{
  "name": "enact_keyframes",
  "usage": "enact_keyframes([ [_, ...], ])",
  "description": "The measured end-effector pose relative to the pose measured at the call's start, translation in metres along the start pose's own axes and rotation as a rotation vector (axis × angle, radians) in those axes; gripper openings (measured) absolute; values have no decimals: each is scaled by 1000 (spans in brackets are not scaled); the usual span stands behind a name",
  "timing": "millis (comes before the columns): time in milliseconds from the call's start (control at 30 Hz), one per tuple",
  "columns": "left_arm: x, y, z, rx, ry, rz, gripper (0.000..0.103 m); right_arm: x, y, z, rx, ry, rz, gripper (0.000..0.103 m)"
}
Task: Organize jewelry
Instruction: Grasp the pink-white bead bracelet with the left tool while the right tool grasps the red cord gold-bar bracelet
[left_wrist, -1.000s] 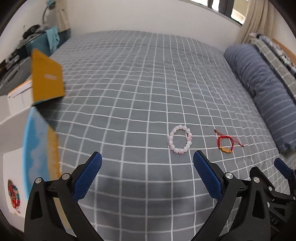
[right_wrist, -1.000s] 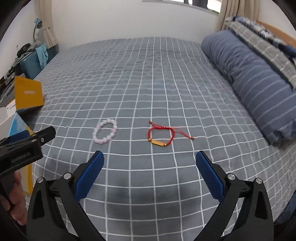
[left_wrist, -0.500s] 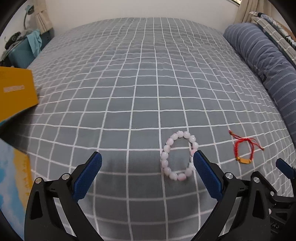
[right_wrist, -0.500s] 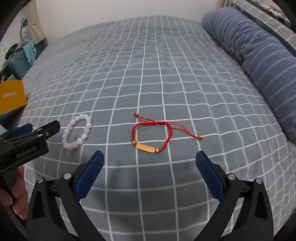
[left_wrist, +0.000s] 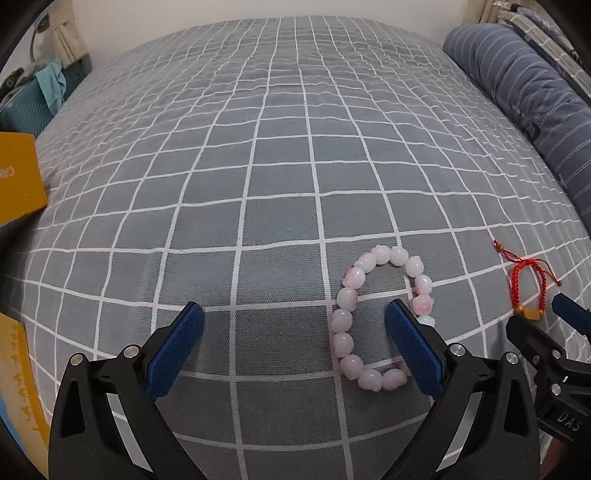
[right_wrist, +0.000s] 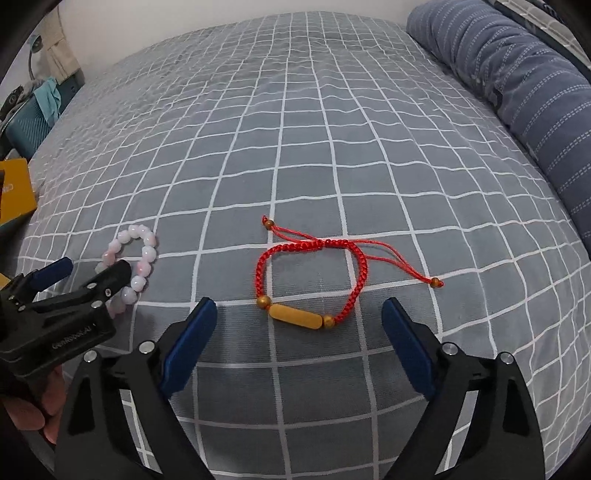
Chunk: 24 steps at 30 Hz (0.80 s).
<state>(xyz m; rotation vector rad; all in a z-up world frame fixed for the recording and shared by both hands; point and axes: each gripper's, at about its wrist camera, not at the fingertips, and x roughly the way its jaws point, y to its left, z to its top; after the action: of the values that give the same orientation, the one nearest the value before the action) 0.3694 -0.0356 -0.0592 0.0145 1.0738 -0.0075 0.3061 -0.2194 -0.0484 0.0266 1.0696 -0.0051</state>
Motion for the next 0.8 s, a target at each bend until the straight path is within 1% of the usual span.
enact_keyframes([
  [33, 0, 0, 0, 3, 0, 6, 95, 0, 0, 0, -3, 2, -2, 82],
  [67, -1, 0, -1, 4, -1, 11, 91, 2, 0, 0, -5, 8, -2, 78],
  [100, -2, 0, -1, 5, -3, 11, 88, 3, 0, -1, -5, 16, 1, 77],
  [167, -4, 1, -3, 3, -2, 11, 77, 5, -1, -2, -4, 20, -2, 72],
  [200, -4, 0, -2, 1, -2, 13, 73, 5, -2, -2, -2, 21, -2, 71],
  [267, -7, 0, -4, -3, -5, 11, 59, 5, -4, -1, 4, 21, 0, 66],
  [300, -8, 1, -4, -3, -3, 5, 55, 5, -5, -1, 5, 21, -1, 65],
  [367, -9, 1, -4, -2, -1, 17, 39, 5, -7, -1, 8, 22, 0, 60],
  [400, -10, 1, -4, -1, -1, 20, 35, 5, -8, -1, 11, 23, 1, 59],
  [467, -10, -1, -4, 3, 3, 19, 18, 5, -9, -1, 18, 22, 1, 55],
  [500, -11, -1, -5, 5, 5, 21, 14, 5, -9, 0, 19, 22, -1, 54],
  [533, -11, -2, -5, 9, 7, 22, 11, 5, -10, 0, 19, 22, -4, 51],
  [567, -11, -1, -5, 9, 7, 21, 10, 5, -10, 0, 20, 21, -5, 49],
  [667, -13, 2, -6, -11, 7, 5, 10, 4, -11, 0, 26, 19, -6, 42],
  [800, -14, 1, -6, -11, 5, 15, 10, 4, -11, 0, 27, 19, -7, 39],
])
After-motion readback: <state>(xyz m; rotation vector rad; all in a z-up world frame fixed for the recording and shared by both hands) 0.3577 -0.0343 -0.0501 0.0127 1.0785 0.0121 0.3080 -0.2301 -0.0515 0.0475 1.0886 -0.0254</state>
